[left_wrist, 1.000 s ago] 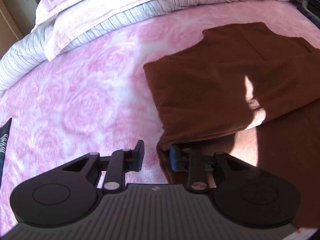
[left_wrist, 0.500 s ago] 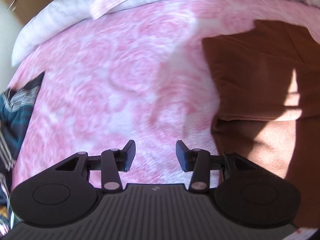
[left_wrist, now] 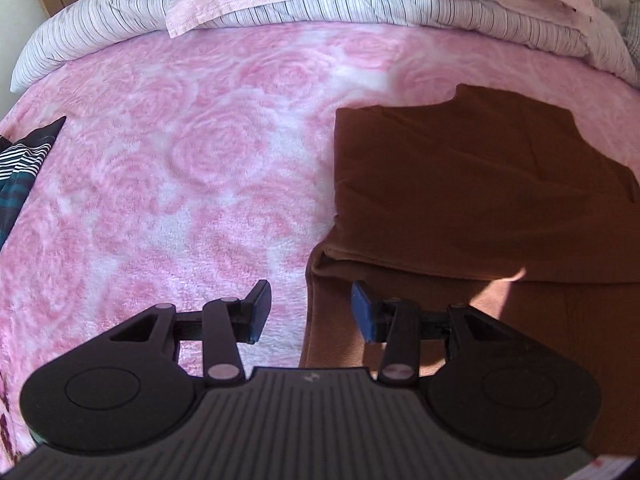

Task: Fold large clothes

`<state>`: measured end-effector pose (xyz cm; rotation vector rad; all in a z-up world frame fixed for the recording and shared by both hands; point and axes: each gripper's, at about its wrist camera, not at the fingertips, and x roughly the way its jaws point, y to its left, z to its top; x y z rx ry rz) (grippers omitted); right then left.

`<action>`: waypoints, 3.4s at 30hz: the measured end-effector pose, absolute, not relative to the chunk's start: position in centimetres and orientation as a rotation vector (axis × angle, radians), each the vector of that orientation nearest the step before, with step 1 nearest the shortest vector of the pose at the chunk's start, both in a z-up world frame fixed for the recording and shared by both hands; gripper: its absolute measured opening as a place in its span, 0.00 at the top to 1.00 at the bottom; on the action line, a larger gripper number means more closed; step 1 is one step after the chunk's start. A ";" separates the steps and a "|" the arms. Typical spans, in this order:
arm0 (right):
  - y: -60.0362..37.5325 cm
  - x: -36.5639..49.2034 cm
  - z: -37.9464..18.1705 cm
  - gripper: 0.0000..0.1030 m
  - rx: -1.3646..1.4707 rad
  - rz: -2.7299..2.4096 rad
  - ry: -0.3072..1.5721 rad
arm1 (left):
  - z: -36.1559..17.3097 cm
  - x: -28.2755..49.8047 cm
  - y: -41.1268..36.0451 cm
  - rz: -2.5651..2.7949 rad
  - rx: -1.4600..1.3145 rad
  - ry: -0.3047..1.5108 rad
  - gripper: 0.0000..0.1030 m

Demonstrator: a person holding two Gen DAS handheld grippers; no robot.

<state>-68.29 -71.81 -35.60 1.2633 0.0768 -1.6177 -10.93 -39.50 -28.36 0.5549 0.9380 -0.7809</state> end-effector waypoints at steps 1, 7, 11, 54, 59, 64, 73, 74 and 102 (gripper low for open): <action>-72.4 -66.9 -34.0 0.99 1.189 -1.648 0.154 | -28.0 -10.7 -39.2 -0.781 0.543 0.935 0.61; -71.0 -49.0 -21.3 0.99 0.404 -1.491 0.469 | -26.0 -8.9 -36.6 -0.751 0.474 0.933 0.61; -61.3 -35.1 -17.0 0.99 0.053 -1.095 0.460 | -25.4 -8.0 -34.9 -0.733 0.429 0.948 0.61; -60.9 -33.2 -36.2 0.99 -0.158 -0.760 1.080 | -29.7 -0.1 -44.4 -0.848 0.009 1.113 0.99; -60.1 -34.1 -35.6 1.00 -0.186 -0.718 1.072 | -25.9 -2.3 -41.7 -0.892 0.085 0.955 0.99; -59.4 -34.1 -37.5 1.00 -0.206 -0.639 1.150 | -29.7 -4.1 -40.0 -0.886 0.308 0.940 0.98; -60.4 -34.8 -35.5 0.97 -0.066 -0.581 1.233 | -31.6 -5.8 -39.8 -0.847 0.498 0.907 0.86; -60.8 -34.9 -34.4 0.94 -0.009 -0.600 1.177 | -30.8 -5.6 -39.6 -0.838 0.479 0.896 0.86; -66.1 -35.8 -33.7 0.55 0.511 -0.714 0.912 | -30.7 -6.5 -42.4 -1.073 0.539 0.871 0.73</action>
